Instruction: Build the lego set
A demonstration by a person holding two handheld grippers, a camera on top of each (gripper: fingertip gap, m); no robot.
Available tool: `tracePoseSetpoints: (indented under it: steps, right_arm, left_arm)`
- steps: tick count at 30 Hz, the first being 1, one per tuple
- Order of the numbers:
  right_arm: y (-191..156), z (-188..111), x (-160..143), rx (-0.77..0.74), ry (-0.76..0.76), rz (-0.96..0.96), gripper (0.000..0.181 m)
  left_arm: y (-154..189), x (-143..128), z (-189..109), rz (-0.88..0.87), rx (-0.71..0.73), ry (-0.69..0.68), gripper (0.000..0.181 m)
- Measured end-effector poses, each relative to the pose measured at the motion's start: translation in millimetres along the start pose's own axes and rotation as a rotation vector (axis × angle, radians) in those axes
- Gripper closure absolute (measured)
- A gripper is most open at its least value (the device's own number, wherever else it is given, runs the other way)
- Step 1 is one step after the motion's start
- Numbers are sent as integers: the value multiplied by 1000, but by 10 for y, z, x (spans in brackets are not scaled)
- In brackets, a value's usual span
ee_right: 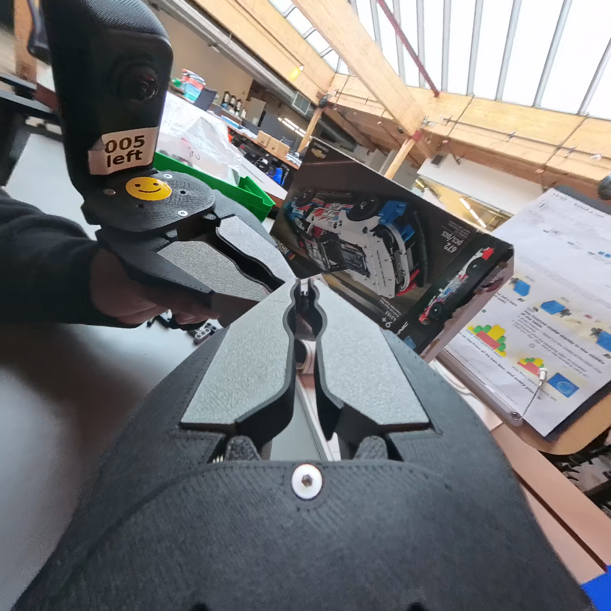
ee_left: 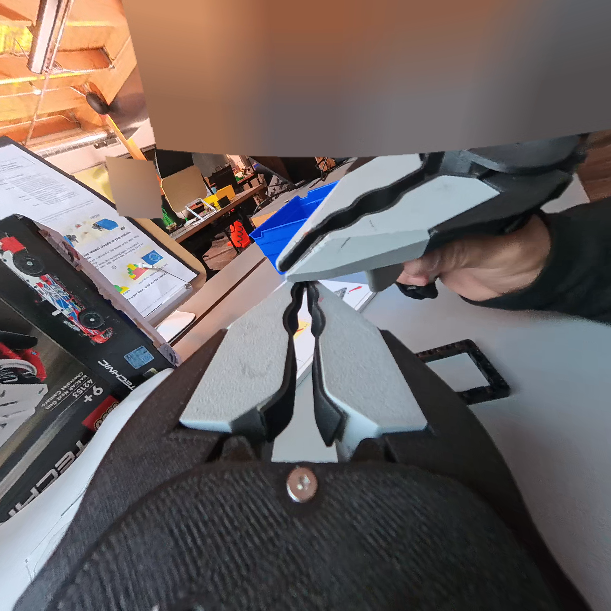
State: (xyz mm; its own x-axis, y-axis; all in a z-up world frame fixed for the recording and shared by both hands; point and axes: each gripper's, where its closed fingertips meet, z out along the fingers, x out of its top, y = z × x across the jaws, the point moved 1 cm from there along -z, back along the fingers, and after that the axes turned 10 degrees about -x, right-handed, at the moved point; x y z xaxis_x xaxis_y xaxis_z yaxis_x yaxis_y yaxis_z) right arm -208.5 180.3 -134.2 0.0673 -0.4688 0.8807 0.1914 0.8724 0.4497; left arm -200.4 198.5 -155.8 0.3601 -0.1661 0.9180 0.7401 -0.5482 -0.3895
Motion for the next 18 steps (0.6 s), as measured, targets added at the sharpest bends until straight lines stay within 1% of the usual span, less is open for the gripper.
tracePoseSetpoints:
  steps: [7, 11, 13, 18]
  right_arm:
    - [25, 0, 40, -14, 27, 66, 180]
    - [25, 10, 71, -8, 45, 105, 178]
    - [28, 30, 61, -18, 38, 99, 181]
    - [37, 50, 47, -31, 38, 108, 181]
  left_arm:
    - [-7, 44, -2, -36, 3, 24, 181]
    - [-18, 16, 9, -48, 10, 6, 181]
    - [-15, 21, 8, -52, 7, 10, 181]
    - [-16, 21, 3, -45, 17, -3, 181]
